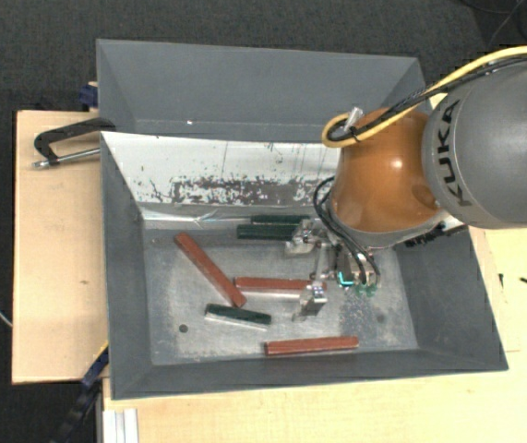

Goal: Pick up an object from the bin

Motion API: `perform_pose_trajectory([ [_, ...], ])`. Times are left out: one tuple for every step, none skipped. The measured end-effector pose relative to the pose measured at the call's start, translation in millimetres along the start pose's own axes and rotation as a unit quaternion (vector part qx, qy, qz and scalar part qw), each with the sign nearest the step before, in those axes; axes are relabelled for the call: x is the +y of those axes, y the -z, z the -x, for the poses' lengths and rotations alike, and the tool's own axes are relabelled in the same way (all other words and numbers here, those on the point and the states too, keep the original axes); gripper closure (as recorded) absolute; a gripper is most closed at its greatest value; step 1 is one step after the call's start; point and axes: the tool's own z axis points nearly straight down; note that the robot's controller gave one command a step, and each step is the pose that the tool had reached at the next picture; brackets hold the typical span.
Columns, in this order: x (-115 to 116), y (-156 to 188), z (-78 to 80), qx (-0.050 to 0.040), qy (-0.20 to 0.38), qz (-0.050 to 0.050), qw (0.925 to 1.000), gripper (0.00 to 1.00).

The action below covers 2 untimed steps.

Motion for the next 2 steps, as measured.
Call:
perform_pose_trajectory([
  [0, 4, 2.0, -0.0041, 0.000, 0.000, 1.0000, 0.00],
  [30, -66, 8.2, -0.0021, -0.037, 0.001, 0.9993, 1.00],
])
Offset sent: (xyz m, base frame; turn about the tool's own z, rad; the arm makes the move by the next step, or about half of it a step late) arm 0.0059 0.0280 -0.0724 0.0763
